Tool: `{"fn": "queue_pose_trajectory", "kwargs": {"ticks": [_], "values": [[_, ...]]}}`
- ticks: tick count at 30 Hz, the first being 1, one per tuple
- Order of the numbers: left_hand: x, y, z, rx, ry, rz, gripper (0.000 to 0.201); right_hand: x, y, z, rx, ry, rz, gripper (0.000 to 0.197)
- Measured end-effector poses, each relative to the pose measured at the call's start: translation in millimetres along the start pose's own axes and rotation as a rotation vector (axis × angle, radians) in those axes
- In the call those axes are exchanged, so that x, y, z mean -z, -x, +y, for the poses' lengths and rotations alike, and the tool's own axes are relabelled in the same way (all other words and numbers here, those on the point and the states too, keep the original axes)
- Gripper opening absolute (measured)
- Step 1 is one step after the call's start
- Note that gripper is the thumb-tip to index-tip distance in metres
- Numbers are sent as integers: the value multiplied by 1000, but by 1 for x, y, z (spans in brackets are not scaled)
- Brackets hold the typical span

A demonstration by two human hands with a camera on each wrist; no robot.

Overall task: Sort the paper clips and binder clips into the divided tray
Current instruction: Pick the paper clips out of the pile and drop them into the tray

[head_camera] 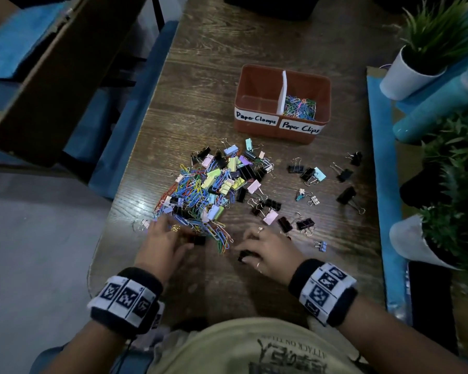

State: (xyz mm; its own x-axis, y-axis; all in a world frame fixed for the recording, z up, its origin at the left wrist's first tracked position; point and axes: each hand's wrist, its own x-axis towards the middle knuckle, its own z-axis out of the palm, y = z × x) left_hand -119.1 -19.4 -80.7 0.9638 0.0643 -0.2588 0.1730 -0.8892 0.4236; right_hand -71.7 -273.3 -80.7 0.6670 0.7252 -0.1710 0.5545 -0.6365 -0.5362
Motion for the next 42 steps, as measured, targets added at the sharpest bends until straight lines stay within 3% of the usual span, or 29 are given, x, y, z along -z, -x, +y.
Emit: {"fn": "queue_pose_trajectory", "kwargs": {"ticks": [2, 5, 7, 13, 16, 20, 25, 27, 29, 30, 32, 34, 38, 42], "values": [[-6, 6, -6, -51, -10, -55, 33, -9, -7, -8, 65, 101, -82, 28], [-15, 12, -1, -77, -23, -57, 33, -15, -3, -7, 44, 186, -137, 14], [-17, 15, 3, -33, -7, -63, 26, -15, 10, 5, 17, 216, -96, 17], [-24, 29, 12, 18, -89, -297, 22, 4, 43, 27, -235, 250, 83, 21], [-24, 34, 13, 7, -60, -300, 23, 0, 29, 9, -153, 202, 138, 12], [-25, 32, 17, 6, -15, -284, 50, -11, 3, -16, 13, 109, 23, 25], [-27, 38, 37, -93, -278, -411, 38, -12, -17, -35, -76, 149, -82, 44], [-31, 40, 48, -166, -276, -445, 37, -10, -26, -34, -67, 144, -114, 48], [-31, 43, 51, -235, -133, -472, 39, -6, -35, -29, -18, 190, -199, 47], [-29, 43, 46, -267, -35, -413, 41, -3, -38, -25, 13, 228, -246, 46], [-27, 39, 20, -274, 63, -138, 40, 5, -39, -17, 53, 252, -301, 42], [-19, 33, -10, -217, 64, 48, 35, 13, -34, -9, 40, 268, -331, 40], [-4, 15, -32, -171, -151, 109, 24, 14, -32, -10, 12, 159, -309, 45], [-2, 8, -14, -152, -293, -13, 61, 3, -56, -37, 170, 253, -289, 44]]}}
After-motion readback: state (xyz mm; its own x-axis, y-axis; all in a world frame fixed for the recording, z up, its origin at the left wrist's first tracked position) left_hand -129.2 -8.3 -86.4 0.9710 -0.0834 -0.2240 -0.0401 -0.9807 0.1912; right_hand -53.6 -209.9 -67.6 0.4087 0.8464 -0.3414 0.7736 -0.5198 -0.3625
